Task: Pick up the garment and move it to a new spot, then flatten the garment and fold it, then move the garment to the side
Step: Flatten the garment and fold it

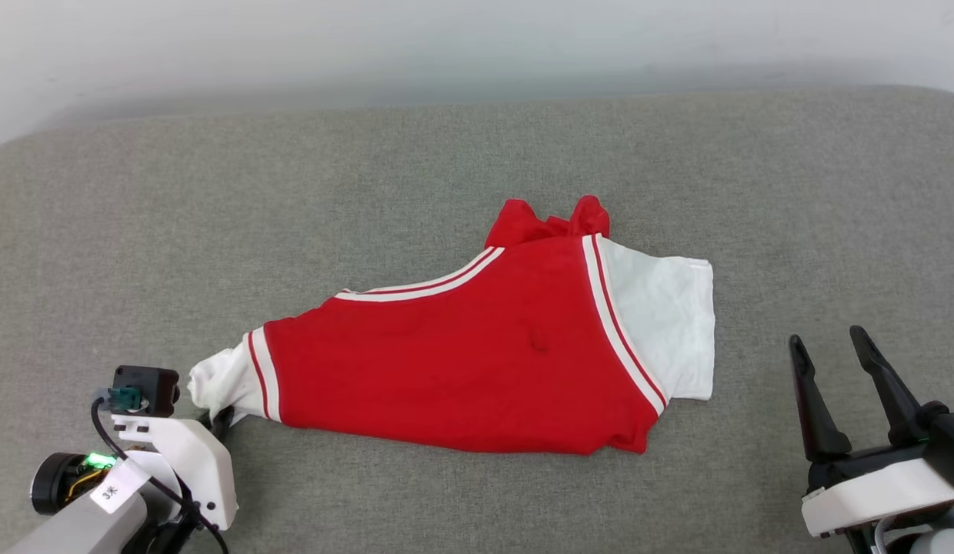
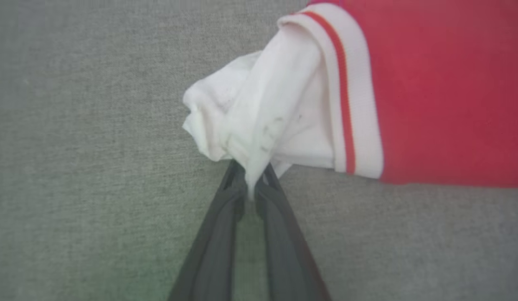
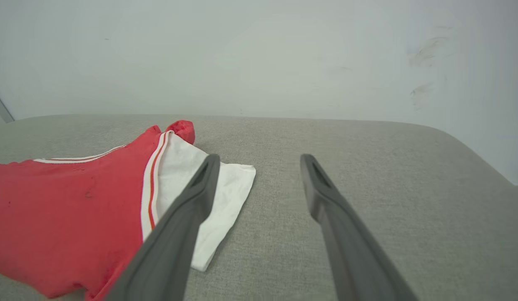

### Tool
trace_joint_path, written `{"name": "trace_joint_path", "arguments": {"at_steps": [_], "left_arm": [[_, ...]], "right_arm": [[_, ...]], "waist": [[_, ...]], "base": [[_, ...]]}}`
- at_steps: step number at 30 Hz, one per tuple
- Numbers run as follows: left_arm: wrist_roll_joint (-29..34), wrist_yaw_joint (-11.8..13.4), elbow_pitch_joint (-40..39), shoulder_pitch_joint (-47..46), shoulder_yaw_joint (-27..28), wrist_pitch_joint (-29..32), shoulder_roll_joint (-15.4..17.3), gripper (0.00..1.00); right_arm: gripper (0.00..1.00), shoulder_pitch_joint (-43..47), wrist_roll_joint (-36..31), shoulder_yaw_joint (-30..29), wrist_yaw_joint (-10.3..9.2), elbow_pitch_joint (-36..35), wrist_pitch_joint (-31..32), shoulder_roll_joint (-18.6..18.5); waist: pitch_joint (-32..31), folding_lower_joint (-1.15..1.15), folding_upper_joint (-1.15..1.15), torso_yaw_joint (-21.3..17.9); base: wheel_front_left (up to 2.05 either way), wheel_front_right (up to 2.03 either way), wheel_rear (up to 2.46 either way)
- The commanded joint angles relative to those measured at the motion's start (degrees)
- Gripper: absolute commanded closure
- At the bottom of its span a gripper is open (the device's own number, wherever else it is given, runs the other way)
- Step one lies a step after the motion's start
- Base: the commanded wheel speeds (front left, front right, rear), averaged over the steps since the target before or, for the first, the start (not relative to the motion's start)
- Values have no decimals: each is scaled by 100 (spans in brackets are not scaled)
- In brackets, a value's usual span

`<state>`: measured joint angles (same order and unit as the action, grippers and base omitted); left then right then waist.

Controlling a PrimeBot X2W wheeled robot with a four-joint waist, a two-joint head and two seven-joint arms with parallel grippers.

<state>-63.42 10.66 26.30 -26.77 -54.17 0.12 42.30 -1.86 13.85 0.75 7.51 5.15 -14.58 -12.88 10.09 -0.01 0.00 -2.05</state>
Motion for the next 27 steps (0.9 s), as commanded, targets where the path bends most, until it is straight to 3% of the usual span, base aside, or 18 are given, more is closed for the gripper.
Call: {"name": "trace_joint_path", "arguments": {"at_steps": [1,8,15,16,18,23,27], "left_arm": [[40,47,93,-17,31,-128,-46,0],[174,366,-209,273,161,-864,-194,0],[496,1176,-1073,764,492,-1471,-187,0],[697,1411,-1333,901,677,-1518,-239,0],[1061,1653,-1628,987,989,-1536,-295,0],[1882,1954,-2148,1392,1580,-1530,-547,0],[2638,2041,-2534,1672,2098,-1530,-878,0]], "right_arm": [[0,72,-39,-17,-4,-15,11,-24],[0,180,-5,-181,-4,-77,29,-24],[0,45,21,-364,-4,-239,134,-222],[0,-79,26,-397,-4,-311,189,-340],[0,-226,21,-421,-4,-391,251,-497],[0,-593,96,-326,-4,-474,547,-885],[0,-1037,413,-17,-5,-405,1107,-1365]], "waist": [[-82,1,0,25],[-427,1,0,168],[-627,1,0,337],[-643,1,0,386],[-636,1,0,433],[-589,1,0,534],[-469,1,0,635]], "base": [[0,0,0],[0,0,0],[0,0,0],[0,0,0],[0,0,0],[0,0,0],[0,0,0]]}}
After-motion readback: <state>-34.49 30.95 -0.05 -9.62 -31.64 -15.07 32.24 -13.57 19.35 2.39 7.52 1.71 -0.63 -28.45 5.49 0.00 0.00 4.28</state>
